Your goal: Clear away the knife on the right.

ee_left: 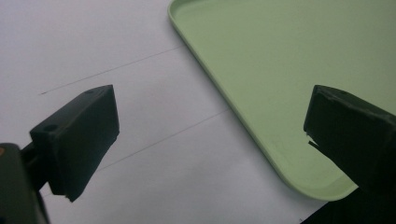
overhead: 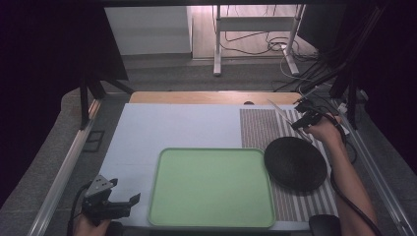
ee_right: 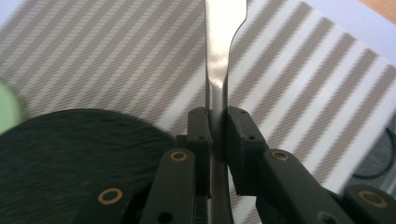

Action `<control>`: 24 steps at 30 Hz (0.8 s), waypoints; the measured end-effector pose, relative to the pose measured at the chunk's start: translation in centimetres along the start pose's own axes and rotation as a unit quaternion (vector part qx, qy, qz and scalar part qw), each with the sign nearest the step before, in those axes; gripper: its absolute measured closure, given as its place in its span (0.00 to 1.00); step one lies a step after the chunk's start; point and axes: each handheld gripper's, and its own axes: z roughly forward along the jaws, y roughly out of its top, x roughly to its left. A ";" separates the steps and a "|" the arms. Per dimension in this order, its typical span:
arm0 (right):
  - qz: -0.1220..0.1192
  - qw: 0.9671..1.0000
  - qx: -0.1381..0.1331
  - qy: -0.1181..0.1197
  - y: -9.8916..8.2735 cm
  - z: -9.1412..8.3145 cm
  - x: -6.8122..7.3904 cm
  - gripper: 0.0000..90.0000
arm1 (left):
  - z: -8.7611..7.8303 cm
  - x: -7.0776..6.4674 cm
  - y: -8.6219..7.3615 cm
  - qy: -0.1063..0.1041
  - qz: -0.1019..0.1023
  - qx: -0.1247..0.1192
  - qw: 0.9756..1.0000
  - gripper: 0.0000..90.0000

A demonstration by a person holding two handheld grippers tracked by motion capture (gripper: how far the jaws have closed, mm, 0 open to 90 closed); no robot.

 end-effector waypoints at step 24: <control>-0.074 0.990 -0.037 0.114 -1.1 -1.3 12.4 0.89 | 0.0 -0.1 0.0 -0.002 0.008 -0.003 1.000 0.05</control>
